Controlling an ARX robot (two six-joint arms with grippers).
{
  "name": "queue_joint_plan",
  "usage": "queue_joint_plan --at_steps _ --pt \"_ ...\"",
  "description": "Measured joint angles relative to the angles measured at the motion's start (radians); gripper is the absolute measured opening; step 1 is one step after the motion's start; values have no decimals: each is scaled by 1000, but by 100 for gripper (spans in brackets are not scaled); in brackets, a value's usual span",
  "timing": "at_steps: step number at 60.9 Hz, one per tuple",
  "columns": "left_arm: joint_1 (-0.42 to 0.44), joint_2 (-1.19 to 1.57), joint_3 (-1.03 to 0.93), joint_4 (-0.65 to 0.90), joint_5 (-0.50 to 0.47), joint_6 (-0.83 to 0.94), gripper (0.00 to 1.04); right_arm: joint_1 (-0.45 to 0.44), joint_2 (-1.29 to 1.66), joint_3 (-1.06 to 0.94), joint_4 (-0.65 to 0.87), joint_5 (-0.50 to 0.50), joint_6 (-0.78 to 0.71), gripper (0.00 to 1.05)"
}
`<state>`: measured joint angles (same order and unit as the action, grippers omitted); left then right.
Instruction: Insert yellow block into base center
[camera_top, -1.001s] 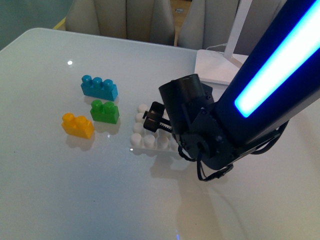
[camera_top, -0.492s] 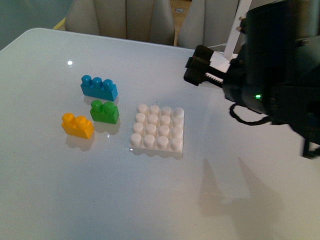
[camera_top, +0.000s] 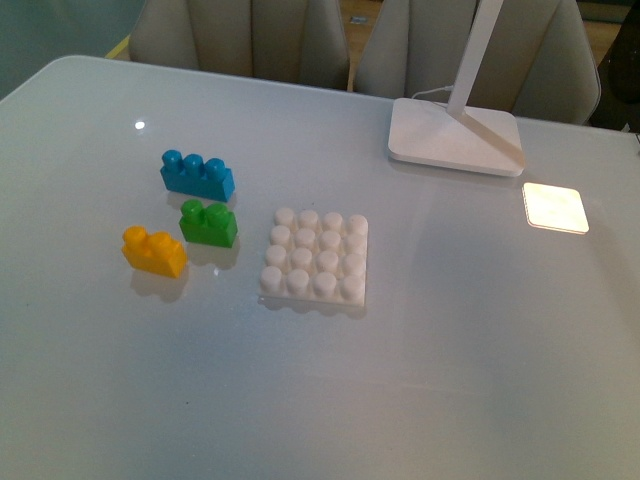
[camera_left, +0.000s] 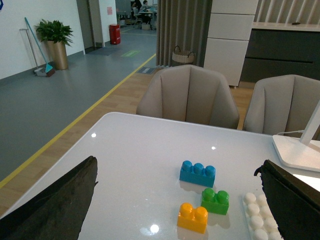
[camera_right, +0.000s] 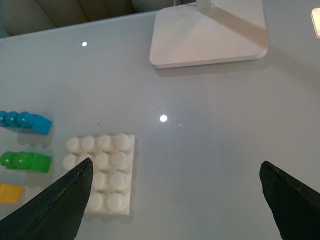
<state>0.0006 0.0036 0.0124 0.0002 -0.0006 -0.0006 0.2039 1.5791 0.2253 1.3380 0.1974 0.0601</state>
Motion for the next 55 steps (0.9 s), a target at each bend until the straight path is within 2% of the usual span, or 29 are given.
queue_joint_plan --at_steps 18,24,31,34,39,55 --pt "0 0 0 0 0 0 97 -77 -280 -138 -149 -75 -45 2" --pt "0 0 0 0 0 0 97 -97 -381 -163 -221 -93 -50 2" --pt "0 0 0 0 0 0 97 -119 -572 -170 -414 -118 -51 2" --pt "0 0 0 0 0 0 97 -158 -628 -176 -452 -178 -53 2" --pt "0 0 0 0 0 0 97 -199 -721 -193 -527 -190 -53 2" --pt "0 0 0 0 0 0 97 -201 -941 -211 -717 -196 -54 2"
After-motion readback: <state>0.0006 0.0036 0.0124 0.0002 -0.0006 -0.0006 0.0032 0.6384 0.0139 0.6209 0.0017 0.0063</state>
